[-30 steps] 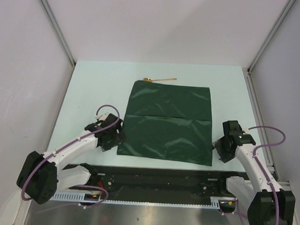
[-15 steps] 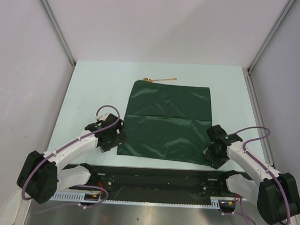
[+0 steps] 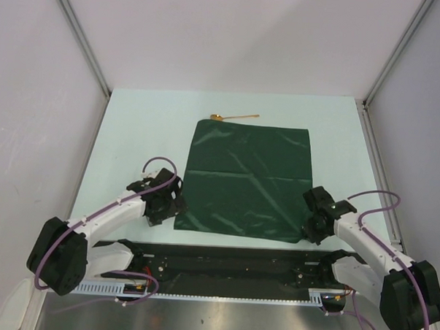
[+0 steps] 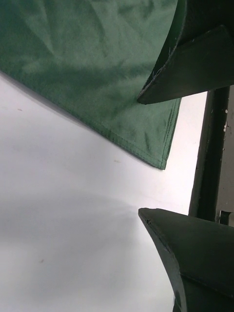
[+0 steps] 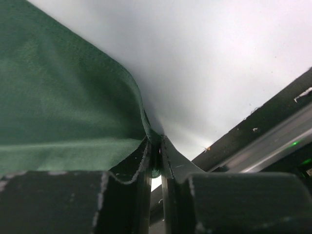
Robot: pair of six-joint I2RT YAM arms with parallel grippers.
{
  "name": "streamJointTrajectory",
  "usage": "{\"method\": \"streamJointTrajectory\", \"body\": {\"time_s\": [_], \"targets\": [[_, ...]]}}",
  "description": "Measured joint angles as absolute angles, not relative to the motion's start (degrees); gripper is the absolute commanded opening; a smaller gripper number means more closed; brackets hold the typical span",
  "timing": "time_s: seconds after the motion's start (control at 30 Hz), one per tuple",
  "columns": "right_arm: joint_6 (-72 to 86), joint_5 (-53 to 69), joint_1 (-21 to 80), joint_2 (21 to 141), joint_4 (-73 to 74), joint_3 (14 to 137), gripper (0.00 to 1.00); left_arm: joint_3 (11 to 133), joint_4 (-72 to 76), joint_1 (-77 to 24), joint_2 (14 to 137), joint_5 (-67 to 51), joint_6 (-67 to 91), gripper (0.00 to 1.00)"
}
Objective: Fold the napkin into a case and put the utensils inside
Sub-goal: Pick up the flattened napkin from the center of the board.
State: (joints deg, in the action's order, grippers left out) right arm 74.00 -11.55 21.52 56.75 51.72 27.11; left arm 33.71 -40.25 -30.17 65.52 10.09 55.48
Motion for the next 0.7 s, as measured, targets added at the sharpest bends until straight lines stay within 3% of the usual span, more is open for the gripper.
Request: {"method": "streamJointTrajectory", "body": {"time_s": [0.3, 0.53, 0.7], "targets": [[73.95, -12.45, 22.06, 53.30, 51.20, 26.02, 0.10, 32.25, -39.33, -30.46, 67.70, 8.86, 55.51, 0.75], [73.93, -12.58, 22.46, 53.30, 50.65, 26.02, 0.11, 32.38, -38.46, -32.71, 68.25, 9.52, 57.12, 0.75], [73.95, -12.80, 22.85, 53.30, 50.65, 26.04, 0.10, 32.45, -39.40, -38.04, 68.36, 12.95, 61.10, 0.68]]}}
